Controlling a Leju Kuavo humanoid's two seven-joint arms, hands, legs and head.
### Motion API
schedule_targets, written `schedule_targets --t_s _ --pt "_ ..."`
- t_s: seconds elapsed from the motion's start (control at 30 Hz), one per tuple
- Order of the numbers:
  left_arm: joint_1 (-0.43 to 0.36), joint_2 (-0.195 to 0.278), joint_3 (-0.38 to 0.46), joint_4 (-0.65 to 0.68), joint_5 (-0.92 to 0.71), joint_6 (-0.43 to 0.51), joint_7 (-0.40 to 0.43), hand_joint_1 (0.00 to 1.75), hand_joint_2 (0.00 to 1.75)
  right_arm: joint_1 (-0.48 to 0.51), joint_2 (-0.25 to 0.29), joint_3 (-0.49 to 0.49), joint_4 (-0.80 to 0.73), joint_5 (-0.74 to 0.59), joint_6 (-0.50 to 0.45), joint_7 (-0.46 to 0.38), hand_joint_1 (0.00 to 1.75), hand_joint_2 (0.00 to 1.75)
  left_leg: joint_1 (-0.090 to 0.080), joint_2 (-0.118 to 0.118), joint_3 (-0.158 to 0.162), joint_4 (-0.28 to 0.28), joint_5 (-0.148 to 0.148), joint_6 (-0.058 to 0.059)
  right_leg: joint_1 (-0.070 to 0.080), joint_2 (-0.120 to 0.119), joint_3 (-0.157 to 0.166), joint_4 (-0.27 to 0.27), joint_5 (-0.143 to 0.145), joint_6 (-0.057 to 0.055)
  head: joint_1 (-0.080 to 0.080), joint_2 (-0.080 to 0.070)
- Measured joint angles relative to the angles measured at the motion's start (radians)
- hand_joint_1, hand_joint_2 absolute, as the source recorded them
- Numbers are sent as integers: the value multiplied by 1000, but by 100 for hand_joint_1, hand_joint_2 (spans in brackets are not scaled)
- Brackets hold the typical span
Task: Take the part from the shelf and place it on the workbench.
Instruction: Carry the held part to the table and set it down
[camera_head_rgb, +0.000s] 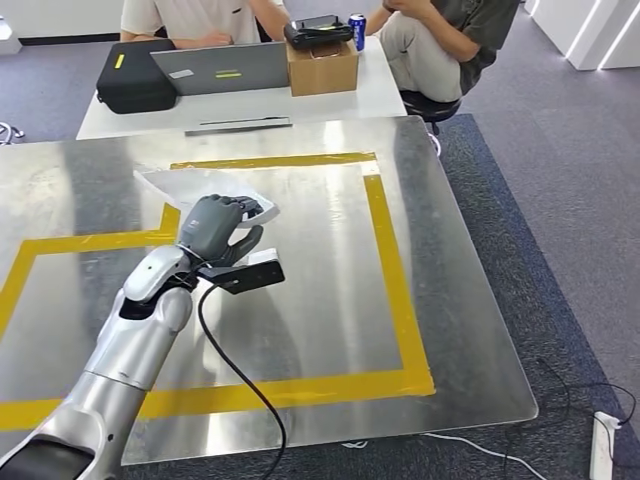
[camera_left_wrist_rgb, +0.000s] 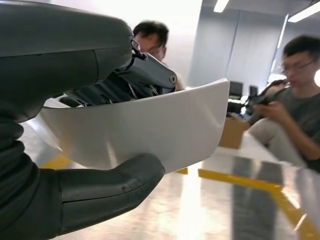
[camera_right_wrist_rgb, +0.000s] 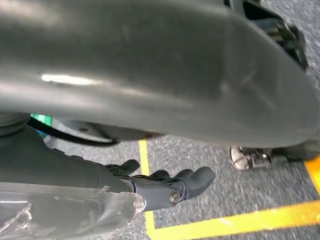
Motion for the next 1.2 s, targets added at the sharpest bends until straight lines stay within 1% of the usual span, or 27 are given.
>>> schedule_targets --t_s 0.03,0.07,0.1,0.13,0.17,0.2,0.27,0.33,0.37,0.4,0.5,0.6,0.73,0.83,0.93,1.0,1.1,1.2 --pt "-18 8 -2 28 -14 -3 11 175 175 -1 -1 0 3 2 0 0 0 0 1 0 0 -1 2 -2 1 0 2 -2 2 -8 1 0" --pt "-33 15 -5 50 -30 -10 23 175 175 -2 -1 0 6 4 1 0 0 0 0 -1 0 -1 2 0 2 0 3 -6 3 -9 1 0" --pt "-47 23 -10 70 -54 -20 43 175 175 -3 -2 0 8 5 2 0 0 0 0 -1 0 -1 2 2 1 -1 6 -10 5 -6 0 0" --pt "-63 32 -20 92 -88 -33 75 175 175 -4 -2 0 10 6 4 -1 0 0 0 -1 0 -1 2 4 1 -1 7 -13 6 -4 1 0" --pt "-81 47 -41 116 -129 -49 127 175 175 -6 -2 0 11 7 6 -1 0 0 0 -1 0 -1 2 7 1 0 8 -16 8 -1 0 0" --pt "-103 66 -76 146 -169 -62 188 175 175 -7 -2 0 14 9 8 -1 0 0 0 -1 0 -1 2 9 1 0 9 -18 9 2 0 0" --pt "-160 117 -177 223 -213 -91 302 175 175 -10 -3 -2 23 12 9 -1 0 0 0 0 0 -1 2 12 1 1 10 -22 11 16 0 0" --pt "-208 164 -266 303 -221 -127 373 175 175 -14 -4 -3 33 14 5 -3 0 0 -1 0 0 -1 2 13 0 1 11 -23 12 28 0 0" --pt "-221 184 -292 336 -222 -142 394 175 175 -15 -5 -3 37 14 4 -3 0 0 -1 0 0 -1 2 13 -1 2 11 -24 12 30 0 0" --pt "-230 201 -310 363 -223 -152 409 175 175 -16 -5 -3 40 14 3 -4 0 0 -1 1 0 -1 2 14 -1 2 11 -24 12 30 0 0" --pt "-245 243 -346 418 -225 -179 439 175 175 -17 -6 -4 44 16 8 -4 0 0 1 1 0 -1 3 14 0 2 11 -23 12 30 0 0" --pt "-250 275 -369 442 -226 -211 468 175 175 -17 -6 -6 44 18 16 -1 0 0 2 1 0 -1 3 13 2 2 10 -23 12 30 -1 0" --pt "-252 296 -384 453 -226 -238 481 175 175 -19 -7 -10 44 20 19 1 0 0 3 0 0 -2 3 13 3 1 11 -22 11 29 0 0" --pt "-257 304 -393 454 -226 -278 508 175 175 -19 -8 -10 43 22 20 5 0 0 3 0 0 -2 3 13 3 1 11 -22 11 29 0 0" --pt "-261 322 -396 436 -227 -336 537 175 175 -19 -9 -12 43 23 21 11 0 0 3 0 0 -2 3 13 3 1 11 -22 11 29 0 0" --pt "-260 342 -396 408 -227 -363 543 175 175 -19 -10 -15 41 23 22 16 0 0 3 0 0 -2 3 13 3 1 11 -22 11 29 0 0" --pt "-258 375 -396 366 -227 -381 531 175 175 -19 -11 -20 38 25 26 26 0 0 3 0 0 -2 3 13 3 1 11 -22 11 29 0 0" --pt "-256 398 -396 340 -227 -394 529 175 175 -19 -14 -25 35 31 29 33 0 0 3 0 0 -2 3 13 3 1 11 -22 11 29 0 0"
